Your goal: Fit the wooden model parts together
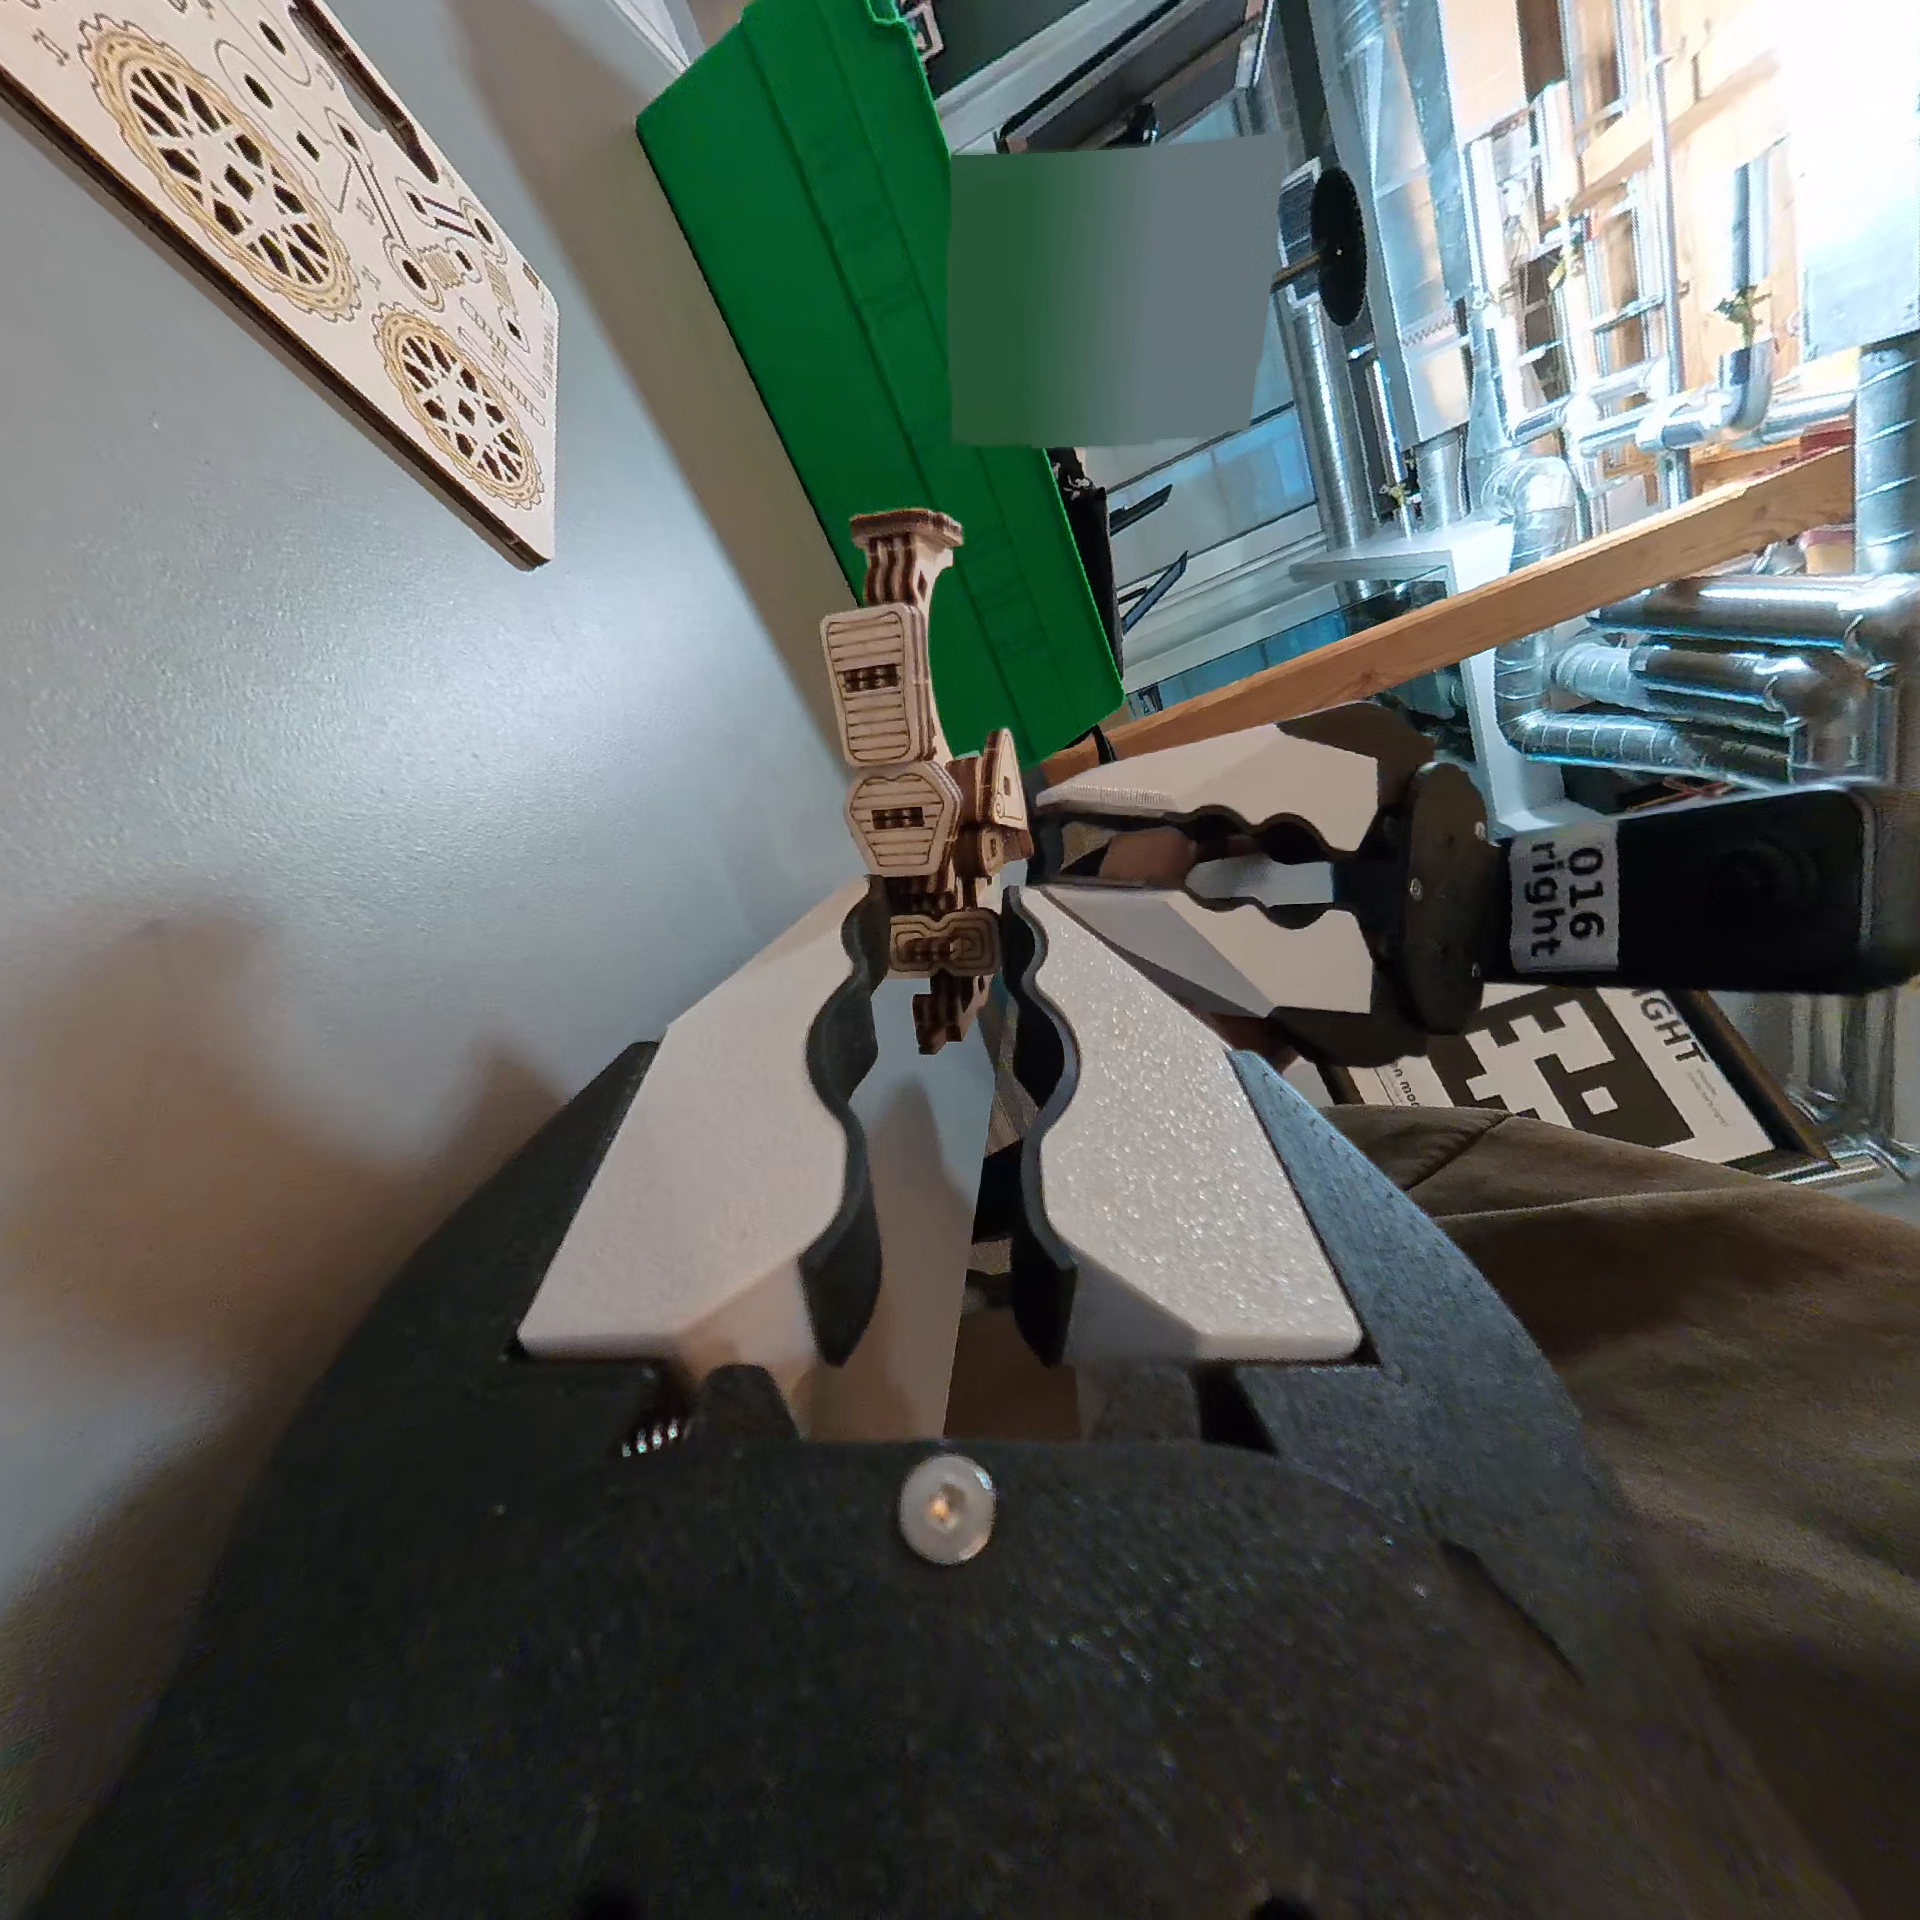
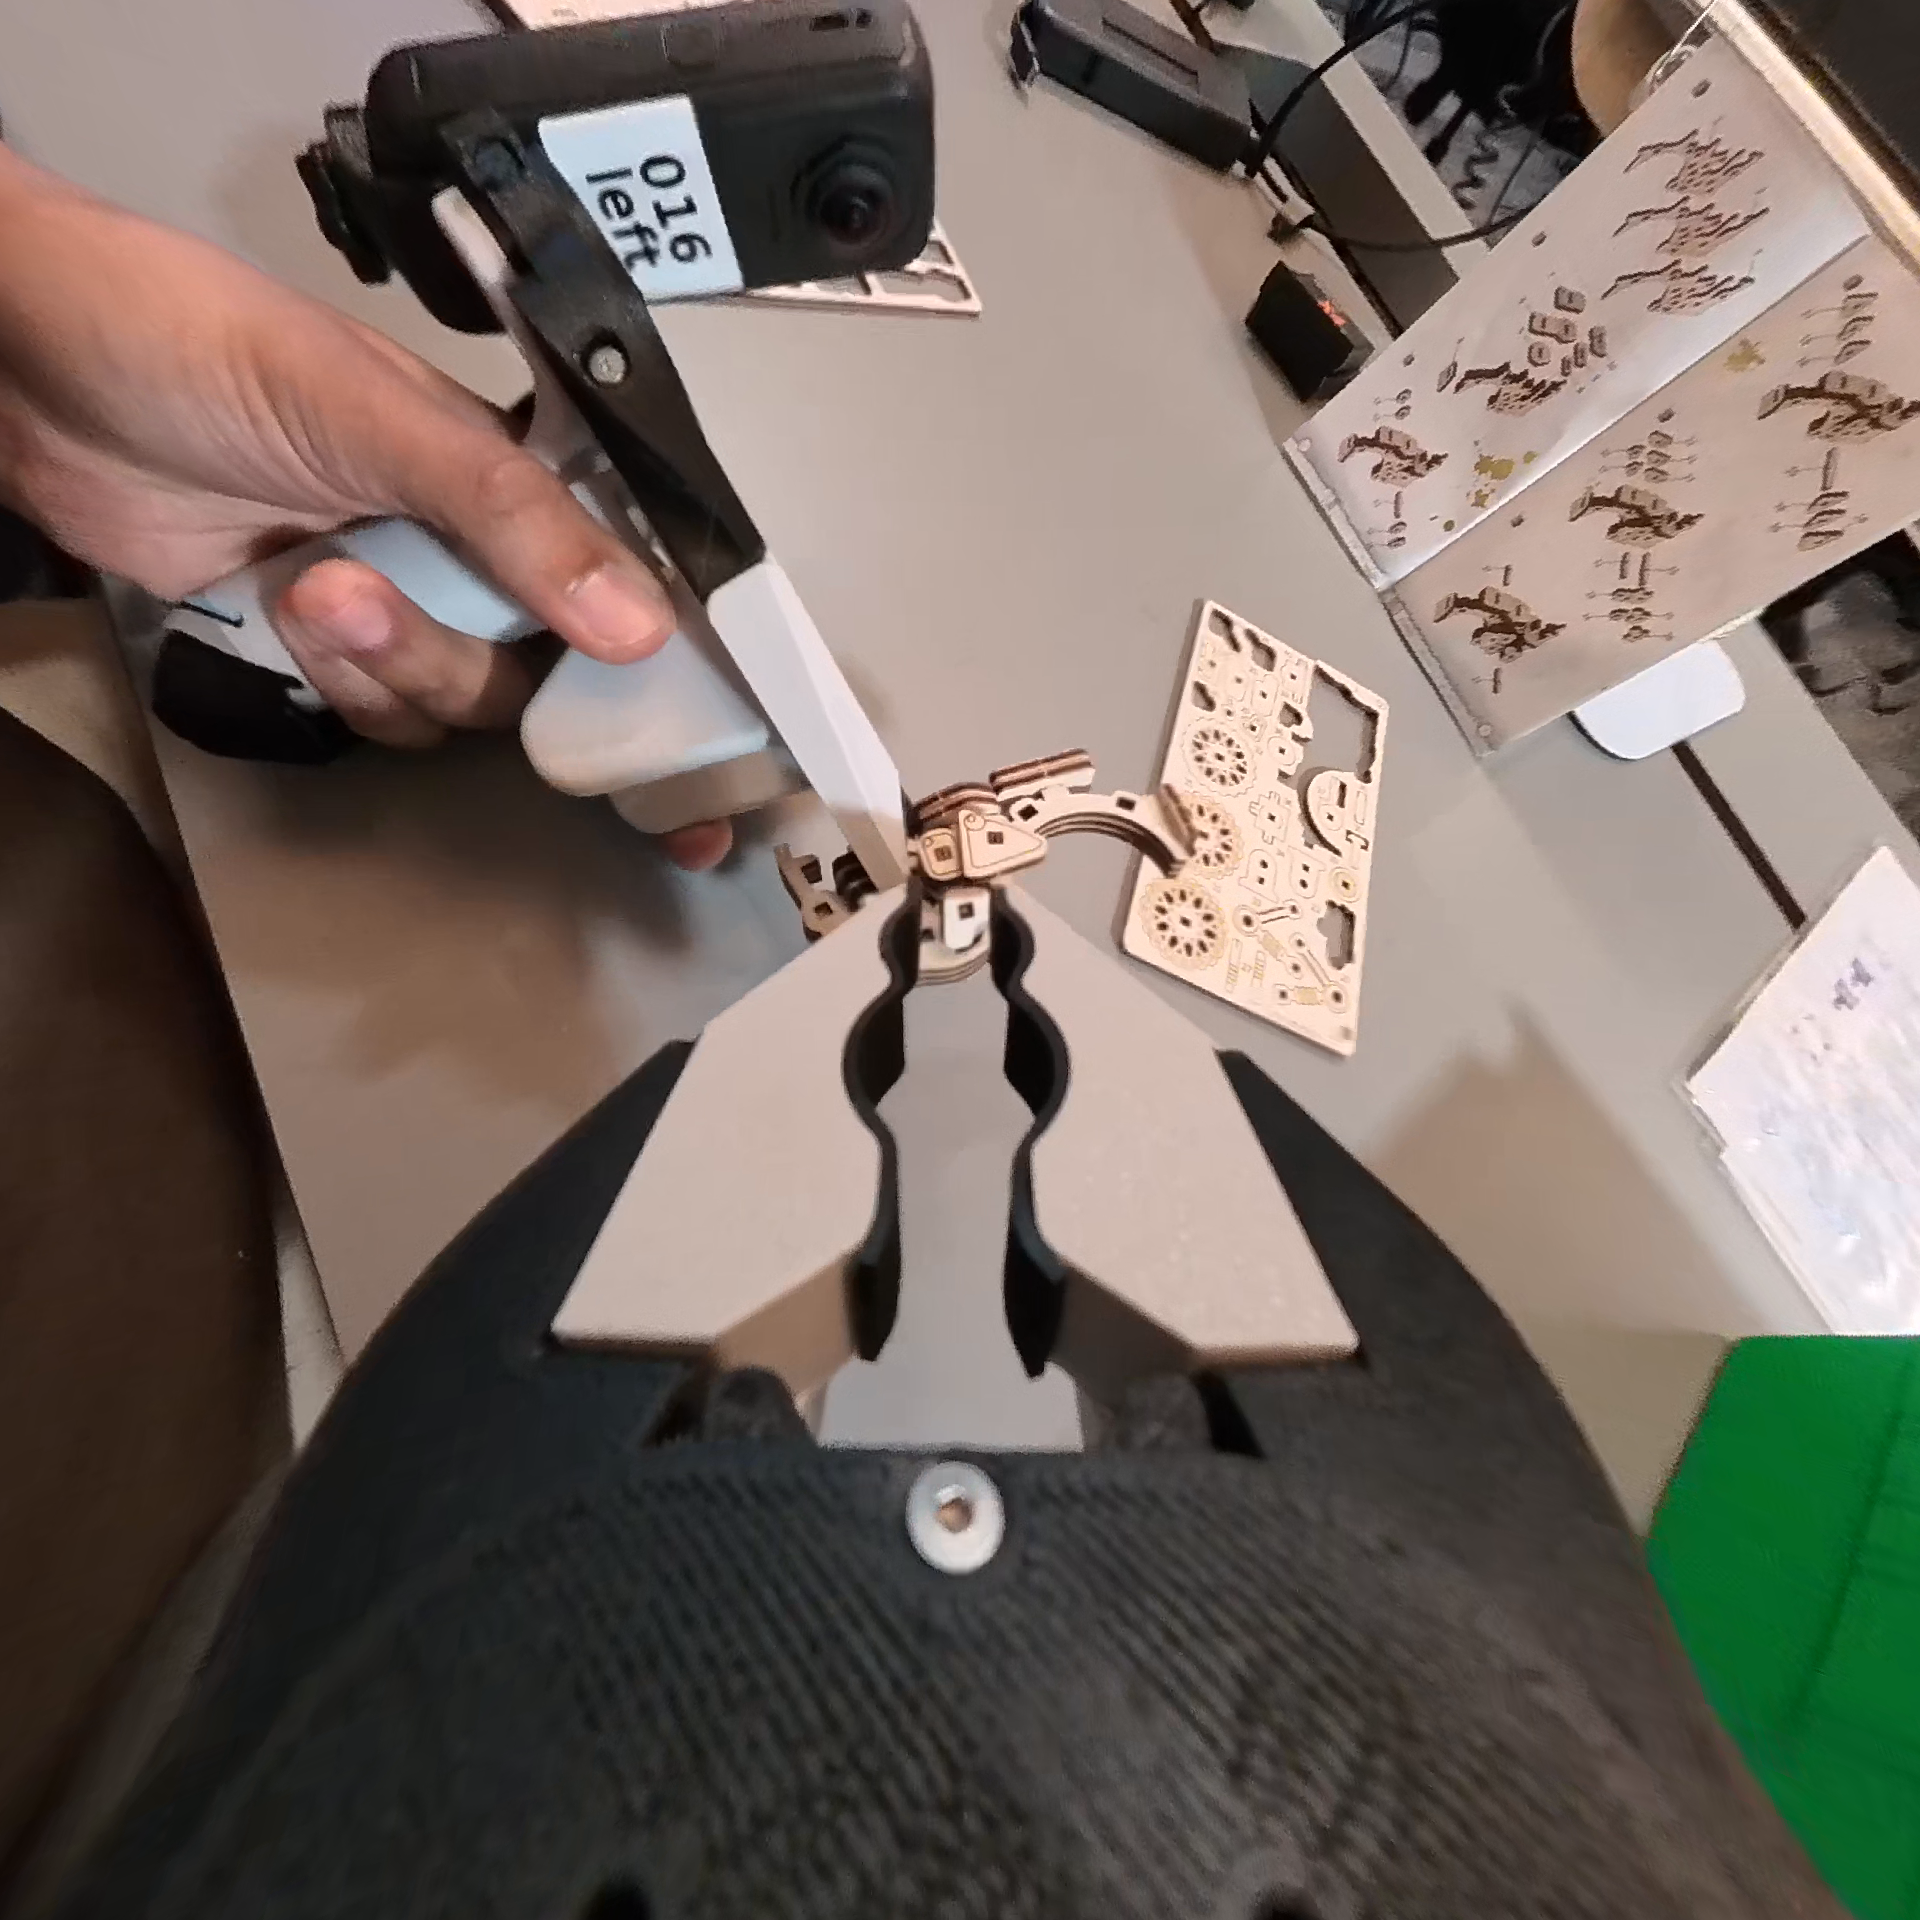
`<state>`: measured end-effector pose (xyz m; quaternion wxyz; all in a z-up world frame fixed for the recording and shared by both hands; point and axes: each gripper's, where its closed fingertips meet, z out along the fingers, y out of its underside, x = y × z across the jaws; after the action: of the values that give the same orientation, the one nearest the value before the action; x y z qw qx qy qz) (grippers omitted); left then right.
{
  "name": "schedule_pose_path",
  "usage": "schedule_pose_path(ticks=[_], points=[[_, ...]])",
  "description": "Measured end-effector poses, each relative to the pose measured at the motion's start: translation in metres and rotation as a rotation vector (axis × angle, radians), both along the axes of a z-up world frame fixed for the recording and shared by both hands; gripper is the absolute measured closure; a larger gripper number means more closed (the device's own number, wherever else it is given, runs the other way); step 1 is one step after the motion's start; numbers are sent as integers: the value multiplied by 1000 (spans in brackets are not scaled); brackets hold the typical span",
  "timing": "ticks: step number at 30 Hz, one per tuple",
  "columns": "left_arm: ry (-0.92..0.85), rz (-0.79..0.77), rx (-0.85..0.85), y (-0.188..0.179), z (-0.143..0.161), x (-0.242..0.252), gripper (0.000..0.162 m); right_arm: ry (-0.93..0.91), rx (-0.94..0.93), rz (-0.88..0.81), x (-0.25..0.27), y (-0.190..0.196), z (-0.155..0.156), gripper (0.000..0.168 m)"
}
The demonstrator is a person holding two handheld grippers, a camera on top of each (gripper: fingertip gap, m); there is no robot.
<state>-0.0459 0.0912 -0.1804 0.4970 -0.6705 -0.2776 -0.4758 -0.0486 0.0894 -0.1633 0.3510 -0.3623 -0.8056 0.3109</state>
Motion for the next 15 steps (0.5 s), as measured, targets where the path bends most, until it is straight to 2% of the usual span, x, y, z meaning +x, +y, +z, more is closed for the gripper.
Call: schedule_pose_path(ticks=[1, 8, 15], points=[[0, -2, 3, 0, 0, 0, 144, -3, -27, 6, 0, 0, 0, 156], [-24, -13, 23, -1, 4, 1, 143, -6, -165, 28, 0, 3, 2, 160], [-11, -17, 22, -1, 4, 3, 143, -20, -190, 43, 2, 2, -1, 161]])
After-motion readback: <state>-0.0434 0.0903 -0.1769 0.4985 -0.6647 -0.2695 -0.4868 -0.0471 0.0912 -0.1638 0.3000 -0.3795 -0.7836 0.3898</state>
